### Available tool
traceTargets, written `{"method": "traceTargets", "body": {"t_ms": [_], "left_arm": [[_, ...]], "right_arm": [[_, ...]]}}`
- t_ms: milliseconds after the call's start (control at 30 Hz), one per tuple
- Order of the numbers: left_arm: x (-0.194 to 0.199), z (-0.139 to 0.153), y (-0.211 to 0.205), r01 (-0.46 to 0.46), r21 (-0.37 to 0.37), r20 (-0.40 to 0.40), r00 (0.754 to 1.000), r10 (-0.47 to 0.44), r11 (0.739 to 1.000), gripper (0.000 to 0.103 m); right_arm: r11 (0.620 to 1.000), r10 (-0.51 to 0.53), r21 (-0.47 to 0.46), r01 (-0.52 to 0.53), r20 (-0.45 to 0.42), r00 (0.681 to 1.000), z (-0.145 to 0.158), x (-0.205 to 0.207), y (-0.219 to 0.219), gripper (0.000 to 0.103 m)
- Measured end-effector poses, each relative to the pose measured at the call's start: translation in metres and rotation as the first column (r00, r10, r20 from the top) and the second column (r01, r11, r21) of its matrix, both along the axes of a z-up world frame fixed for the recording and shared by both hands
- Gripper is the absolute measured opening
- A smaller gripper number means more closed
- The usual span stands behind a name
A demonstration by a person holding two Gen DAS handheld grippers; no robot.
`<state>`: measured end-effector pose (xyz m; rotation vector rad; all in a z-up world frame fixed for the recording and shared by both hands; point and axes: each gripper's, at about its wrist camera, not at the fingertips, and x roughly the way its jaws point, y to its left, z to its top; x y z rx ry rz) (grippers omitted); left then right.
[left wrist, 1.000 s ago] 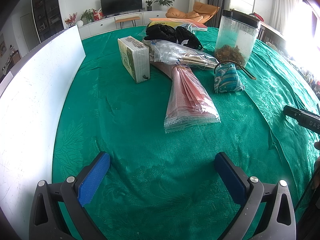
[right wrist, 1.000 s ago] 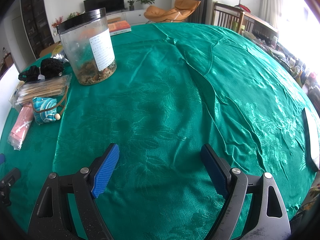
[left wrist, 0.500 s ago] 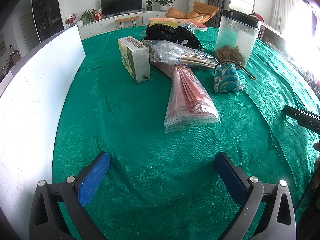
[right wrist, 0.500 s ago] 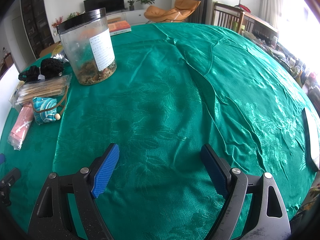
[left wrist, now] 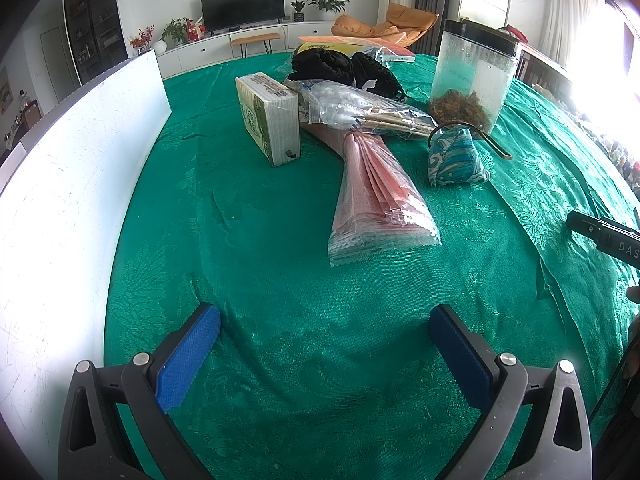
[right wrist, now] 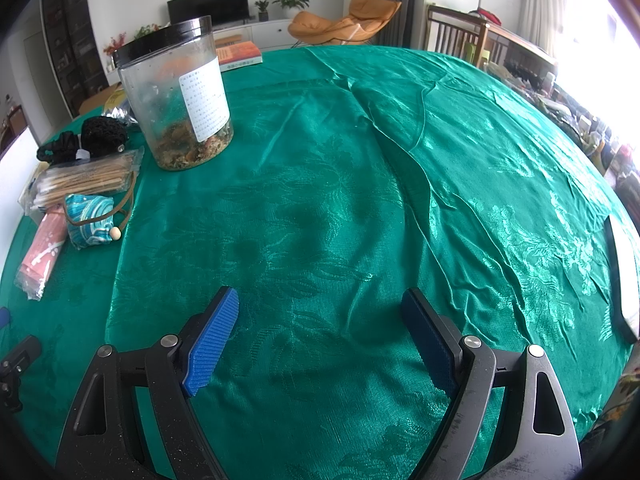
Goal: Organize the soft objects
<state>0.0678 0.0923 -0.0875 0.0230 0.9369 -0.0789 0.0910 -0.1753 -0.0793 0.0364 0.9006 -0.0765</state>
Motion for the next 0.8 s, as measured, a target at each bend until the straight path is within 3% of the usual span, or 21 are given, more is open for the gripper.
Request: {"method": "traceTargets", "body": {"t_ms": [367, 400, 467, 533, 700, 800], "left_arm": [[0.0, 0.0, 0.0, 0.0, 0.0, 0.0, 1.0, 0.0, 1.0, 0.103], [0.0, 0.0, 0.0, 0.0, 0.0, 0.0, 1.0, 0.0, 1.0, 0.103], [0.0, 0.0, 0.001, 0.0, 0.0, 0.0, 1.0, 0.0, 1.0, 0.103], [0.0, 0.0, 0.0, 0.0, 0.0, 0.0, 1.0, 0.0, 1.0, 0.103], [0.0, 0.0, -0.001, 0.0, 0.0, 0.0, 1.0, 0.0, 1.0, 0.103], [0.001, 0.0, -0.001, 0.0, 0.0, 0.0, 1.0, 0.0, 1.0, 0.103]], "right_arm": [[0.999, 0.014, 0.035, -0.014, 0.006, 1.0, 0.002, -0.001, 0.001, 0.086], [0.993, 0.052, 0.102, -0.054, 0.022, 0.998, 0.005, -0.002, 0.004, 0.086], [0.941, 0.183, 0.276, -0.196, 0.072, 0.981, 0.013, 0.001, 0.017, 0.086], [0.892, 0.277, 0.343, -0.293, 0.098, 0.956, 0.019, 0.015, 0.041, 0.086], [0.856, 0.421, 0.311, -0.414, 0.046, 0.906, 0.017, 0.067, 0.108, 0.086], [0.853, 0.462, 0.269, -0.448, 0.015, 0.887, 0.008, 0.081, 0.13, 0.078]]}}
